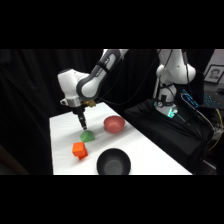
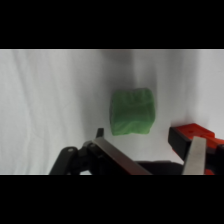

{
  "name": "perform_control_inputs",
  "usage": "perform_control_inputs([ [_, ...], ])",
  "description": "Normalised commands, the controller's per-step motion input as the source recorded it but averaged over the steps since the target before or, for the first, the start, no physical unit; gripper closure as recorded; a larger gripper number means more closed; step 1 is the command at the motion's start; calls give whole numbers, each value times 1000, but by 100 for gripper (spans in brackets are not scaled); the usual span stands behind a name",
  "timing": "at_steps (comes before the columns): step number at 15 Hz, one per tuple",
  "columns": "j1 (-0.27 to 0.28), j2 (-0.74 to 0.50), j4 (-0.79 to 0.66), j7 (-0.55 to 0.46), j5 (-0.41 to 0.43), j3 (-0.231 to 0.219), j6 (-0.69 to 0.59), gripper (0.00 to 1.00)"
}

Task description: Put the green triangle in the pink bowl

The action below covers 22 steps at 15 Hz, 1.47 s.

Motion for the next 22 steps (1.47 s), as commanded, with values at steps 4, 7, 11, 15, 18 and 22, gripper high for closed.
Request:
perform_control_inputs([
  [4, -123, 113, 126, -278, 33, 120, 67, 0],
  [7, -101, 123, 142, -205, 50, 115, 80, 0],
  [11, -102, 167, 208, -175, 96, 125, 64, 0],
  [15, -68, 213, 240, -58, 85, 64, 118, 0],
  [18, -66, 193, 214, -15, 77, 53, 105, 0],
  [22, -43, 131, 129, 1, 65, 64, 94, 0],
])
